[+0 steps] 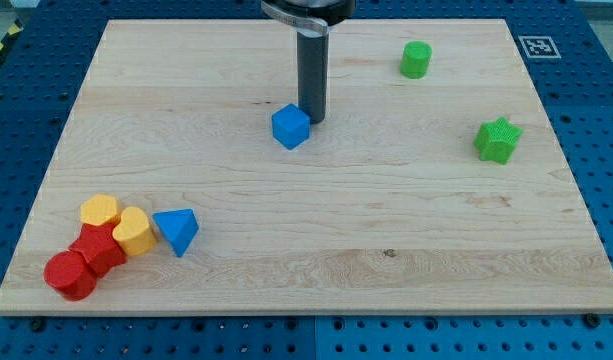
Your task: Push the blue cube closer to blue triangle
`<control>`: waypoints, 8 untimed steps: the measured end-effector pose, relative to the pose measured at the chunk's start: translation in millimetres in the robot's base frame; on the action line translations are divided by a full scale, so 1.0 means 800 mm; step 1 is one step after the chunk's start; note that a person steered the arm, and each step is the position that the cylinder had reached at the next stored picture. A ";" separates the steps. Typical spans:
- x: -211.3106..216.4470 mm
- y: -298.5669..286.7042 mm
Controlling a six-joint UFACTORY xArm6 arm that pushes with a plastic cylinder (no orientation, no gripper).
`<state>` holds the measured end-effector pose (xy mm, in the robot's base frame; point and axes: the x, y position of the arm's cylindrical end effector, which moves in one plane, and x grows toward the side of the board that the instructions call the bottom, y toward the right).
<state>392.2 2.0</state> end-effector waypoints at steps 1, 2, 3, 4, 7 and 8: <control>0.010 -0.015; 0.012 -0.049; 0.013 -0.087; 0.030 -0.105; 0.059 -0.036; 0.084 -0.036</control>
<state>459.7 -27.1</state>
